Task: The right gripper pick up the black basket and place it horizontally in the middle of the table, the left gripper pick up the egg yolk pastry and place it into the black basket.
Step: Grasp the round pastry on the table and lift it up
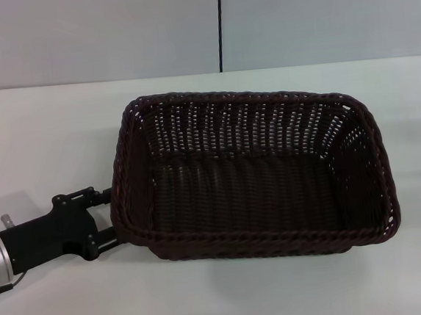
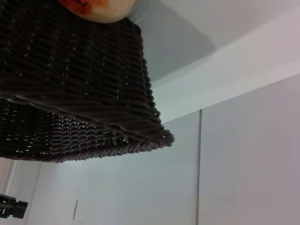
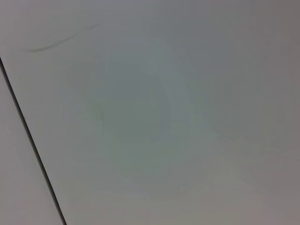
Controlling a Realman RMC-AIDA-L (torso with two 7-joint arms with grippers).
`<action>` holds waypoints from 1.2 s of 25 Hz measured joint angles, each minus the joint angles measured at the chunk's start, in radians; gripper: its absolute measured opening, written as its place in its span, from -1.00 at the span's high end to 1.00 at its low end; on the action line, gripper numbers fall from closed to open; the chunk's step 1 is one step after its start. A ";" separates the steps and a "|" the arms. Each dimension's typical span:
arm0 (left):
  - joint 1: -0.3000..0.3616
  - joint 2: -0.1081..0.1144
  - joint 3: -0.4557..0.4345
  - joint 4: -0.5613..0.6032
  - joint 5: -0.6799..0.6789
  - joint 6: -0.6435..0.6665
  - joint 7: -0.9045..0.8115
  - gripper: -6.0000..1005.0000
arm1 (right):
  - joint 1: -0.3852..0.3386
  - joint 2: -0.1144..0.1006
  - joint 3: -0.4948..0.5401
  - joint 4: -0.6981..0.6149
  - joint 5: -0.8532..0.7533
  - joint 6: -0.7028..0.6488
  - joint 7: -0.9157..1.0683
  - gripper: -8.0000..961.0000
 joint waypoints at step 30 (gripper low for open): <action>0.053 0.004 -0.166 0.038 -0.161 -0.010 0.024 0.56 | 0.011 0.002 0.000 0.001 0.001 0.005 -0.004 0.10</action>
